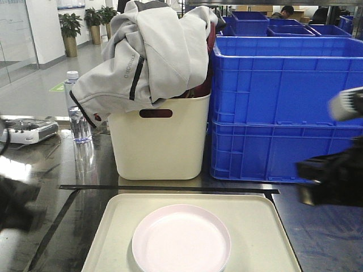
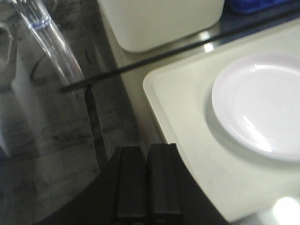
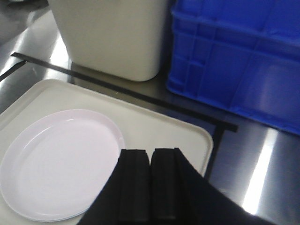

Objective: Grab plate from conveyor and place on tray

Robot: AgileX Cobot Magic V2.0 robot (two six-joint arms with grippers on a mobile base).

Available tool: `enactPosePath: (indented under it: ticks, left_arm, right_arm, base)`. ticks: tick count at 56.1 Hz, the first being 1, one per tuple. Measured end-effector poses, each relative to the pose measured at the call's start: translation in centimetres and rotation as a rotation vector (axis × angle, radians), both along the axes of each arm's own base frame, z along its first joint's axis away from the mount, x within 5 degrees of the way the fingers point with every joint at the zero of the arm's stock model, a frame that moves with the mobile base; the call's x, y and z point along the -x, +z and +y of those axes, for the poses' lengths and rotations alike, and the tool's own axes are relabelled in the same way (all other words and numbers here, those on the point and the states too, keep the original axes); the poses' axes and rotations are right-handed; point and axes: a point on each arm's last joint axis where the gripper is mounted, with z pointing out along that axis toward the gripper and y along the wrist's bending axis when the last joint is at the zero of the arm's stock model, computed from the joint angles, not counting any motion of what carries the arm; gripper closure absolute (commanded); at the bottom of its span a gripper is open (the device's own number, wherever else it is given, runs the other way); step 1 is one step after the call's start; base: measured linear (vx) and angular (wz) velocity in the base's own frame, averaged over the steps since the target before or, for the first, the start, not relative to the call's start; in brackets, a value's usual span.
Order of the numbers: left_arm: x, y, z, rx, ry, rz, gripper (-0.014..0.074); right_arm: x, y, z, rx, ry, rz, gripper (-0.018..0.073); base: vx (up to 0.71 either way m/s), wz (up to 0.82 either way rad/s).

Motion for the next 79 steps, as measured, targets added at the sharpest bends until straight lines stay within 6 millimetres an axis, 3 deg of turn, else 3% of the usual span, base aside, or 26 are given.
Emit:
enactPosePath:
  ticks: [6,12,22,32,63,71,79]
  left_arm:
    - [2.7,-2.9,1.0,0.023,-0.003,-0.019,0.0596]
    - [5.4,-5.7,1.8,0.081,-0.005,-0.053,0.0596]
    - [8.9,-8.5,3.0,0.128,-0.017,-0.133,0.0596]
    - [10.0,-9.3,3.5,0.134,-0.017,-0.149,0.0596]
    - [10.4,-9.7,3.6,0.112,-0.03,-0.157,0.0594]
    - [11.7,-11.9,4.3,0.1,-0.035,-0.255,0.0594]
    - [13.1,-16.0,5.4,0.164,0.075,-0.321,0.0594]
  right_arm:
    - [3.9,-1.0,-1.4,0.009,-0.028,-0.106,0.0568]
    - [7.3,-3.5,-2.3,-0.001,-0.038,-0.164,0.0568]
    - [9.9,-7.4,-3.1,-0.013,-0.051,-0.218,0.0568]
    - [10.5,-8.7,-3.3,-0.017,-0.056,-0.237,0.0568]
    - [10.5,-8.8,-3.3,-0.017,-0.056,-0.236,0.0568]
    - [10.5,-8.8,-3.3,-0.016,-0.056,-0.236,0.0568]
    - [10.5,-8.8,-3.3,-0.016,-0.056,-0.235,0.0568]
  base:
    - [0.0,0.0]
    - [0.0,0.0]
    - [0.0,0.0]
    - [0.0,0.0]
    - [0.0,0.0]
    - [0.0,0.0]
    - [0.0,0.0]
